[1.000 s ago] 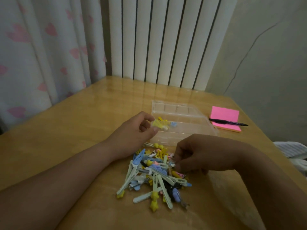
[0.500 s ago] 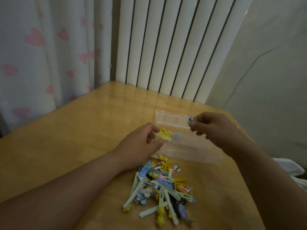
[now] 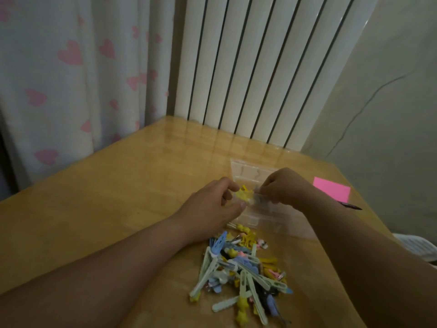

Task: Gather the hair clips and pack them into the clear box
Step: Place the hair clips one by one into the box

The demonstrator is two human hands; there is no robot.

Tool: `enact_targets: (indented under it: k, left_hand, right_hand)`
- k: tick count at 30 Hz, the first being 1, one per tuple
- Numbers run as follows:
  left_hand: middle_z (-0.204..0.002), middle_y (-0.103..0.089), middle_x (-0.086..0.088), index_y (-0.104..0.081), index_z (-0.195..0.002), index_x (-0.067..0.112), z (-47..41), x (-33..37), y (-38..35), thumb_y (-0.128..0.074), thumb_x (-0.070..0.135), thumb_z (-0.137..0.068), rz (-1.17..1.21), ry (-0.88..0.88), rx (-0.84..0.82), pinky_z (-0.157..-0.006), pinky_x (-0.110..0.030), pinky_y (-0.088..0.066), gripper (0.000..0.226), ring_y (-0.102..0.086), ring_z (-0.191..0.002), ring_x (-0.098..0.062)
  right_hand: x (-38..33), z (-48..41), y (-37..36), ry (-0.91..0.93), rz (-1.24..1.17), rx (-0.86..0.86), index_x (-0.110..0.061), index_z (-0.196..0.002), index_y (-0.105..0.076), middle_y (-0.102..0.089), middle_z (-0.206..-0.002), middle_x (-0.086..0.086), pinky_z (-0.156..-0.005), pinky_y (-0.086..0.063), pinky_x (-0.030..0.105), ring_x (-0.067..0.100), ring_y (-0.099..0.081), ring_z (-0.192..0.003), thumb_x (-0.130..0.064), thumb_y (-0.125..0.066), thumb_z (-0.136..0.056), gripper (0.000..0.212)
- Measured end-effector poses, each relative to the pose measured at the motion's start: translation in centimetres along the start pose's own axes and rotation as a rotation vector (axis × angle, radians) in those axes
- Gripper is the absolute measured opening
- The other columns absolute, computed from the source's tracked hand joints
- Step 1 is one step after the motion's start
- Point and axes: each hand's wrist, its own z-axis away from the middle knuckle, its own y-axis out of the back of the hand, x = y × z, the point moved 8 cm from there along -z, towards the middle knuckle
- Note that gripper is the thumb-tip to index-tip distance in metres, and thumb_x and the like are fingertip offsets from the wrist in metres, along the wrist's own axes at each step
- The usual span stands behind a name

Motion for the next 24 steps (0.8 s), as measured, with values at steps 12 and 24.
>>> enact_targets:
  k: [12, 24]
  left_hand:
    - [-0.114, -0.057, 0.011, -0.055, -0.137, 0.032, 0.0, 0.2, 0.1, -0.063, 0.053, -0.1, 0.013, 0.002, 0.008, -0.095, -0.039, -0.055, 0.043, -0.058, -0.105, -0.008]
    - [-0.109, -0.062, 0.006, -0.058, -0.131, 0.032, 0.0, 0.3, 0.3, -0.065, 0.048, -0.1, 0.027, 0.015, 0.027, -0.089, -0.036, -0.055, 0.035, -0.062, -0.099, -0.01]
  right_hand:
    - [-0.3, 9.2, 3.1, 0.367, -0.224, 0.325, -0.027, -0.091, -0.072, -0.071, -0.079, -0.01, -0.057, -0.048, 0.019, 0.005, -0.065, -0.072, -0.031, -0.069, -0.098, 0.008]
    - [0.0, 13.0, -2.5, 0.424, 0.197, -0.386, -0.034, -0.104, -0.072, -0.072, -0.093, -0.014, -0.082, -0.06, 0.029, 0.0, -0.068, -0.085, -0.034, -0.076, -0.092, 0.012]
